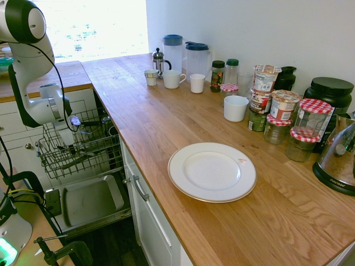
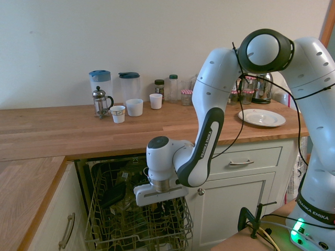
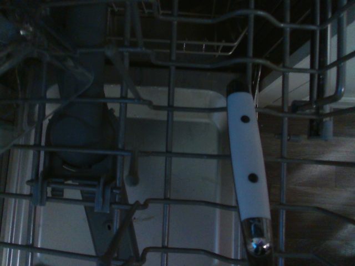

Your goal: Put the spoon in the dishwasher

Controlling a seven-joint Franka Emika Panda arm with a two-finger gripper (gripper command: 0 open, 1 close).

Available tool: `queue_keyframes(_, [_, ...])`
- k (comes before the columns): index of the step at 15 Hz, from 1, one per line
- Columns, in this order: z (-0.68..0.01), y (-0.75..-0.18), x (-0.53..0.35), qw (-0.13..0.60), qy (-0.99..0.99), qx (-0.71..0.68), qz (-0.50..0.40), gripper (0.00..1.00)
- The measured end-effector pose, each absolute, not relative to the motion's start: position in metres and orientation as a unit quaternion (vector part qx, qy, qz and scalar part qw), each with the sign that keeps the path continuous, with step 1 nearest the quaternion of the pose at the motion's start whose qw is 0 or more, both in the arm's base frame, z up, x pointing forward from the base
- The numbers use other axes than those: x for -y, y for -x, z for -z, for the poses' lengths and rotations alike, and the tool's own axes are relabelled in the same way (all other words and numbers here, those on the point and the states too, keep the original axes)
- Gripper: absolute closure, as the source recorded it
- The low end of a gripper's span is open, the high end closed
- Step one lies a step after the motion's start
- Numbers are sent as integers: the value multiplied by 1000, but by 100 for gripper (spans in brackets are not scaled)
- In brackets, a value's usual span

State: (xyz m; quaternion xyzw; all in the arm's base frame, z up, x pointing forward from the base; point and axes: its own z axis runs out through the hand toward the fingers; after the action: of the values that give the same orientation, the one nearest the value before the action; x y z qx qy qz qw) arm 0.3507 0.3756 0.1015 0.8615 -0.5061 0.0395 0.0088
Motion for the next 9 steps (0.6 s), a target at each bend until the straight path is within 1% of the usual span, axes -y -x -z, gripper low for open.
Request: queue_keyframes(9, [-93,-351,-378,11,-863,502,-48,0])
